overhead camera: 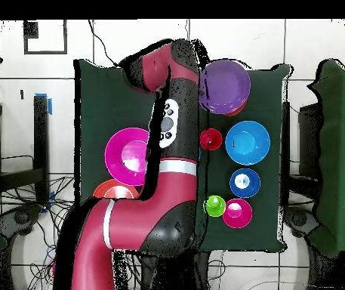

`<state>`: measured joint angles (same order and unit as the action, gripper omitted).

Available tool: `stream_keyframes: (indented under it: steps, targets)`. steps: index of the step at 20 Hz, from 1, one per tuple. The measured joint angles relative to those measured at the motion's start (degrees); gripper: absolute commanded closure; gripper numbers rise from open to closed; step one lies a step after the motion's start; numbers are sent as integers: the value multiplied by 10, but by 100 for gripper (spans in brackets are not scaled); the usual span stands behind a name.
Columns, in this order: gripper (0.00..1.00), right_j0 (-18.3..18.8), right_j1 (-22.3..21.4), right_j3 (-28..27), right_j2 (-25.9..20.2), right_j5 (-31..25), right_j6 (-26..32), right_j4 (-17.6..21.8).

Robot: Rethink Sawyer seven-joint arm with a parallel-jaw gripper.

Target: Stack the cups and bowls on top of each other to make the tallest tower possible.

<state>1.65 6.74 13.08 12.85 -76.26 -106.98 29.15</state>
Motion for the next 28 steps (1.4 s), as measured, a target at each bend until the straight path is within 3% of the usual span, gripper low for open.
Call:
stream_keyframes:
  steps: [13, 28]
  targets:
    - [100, -25, -29, 27, 4, 0, 0, -12]
    - [100, -27, -50, 28, 12, 0, 0, -12]
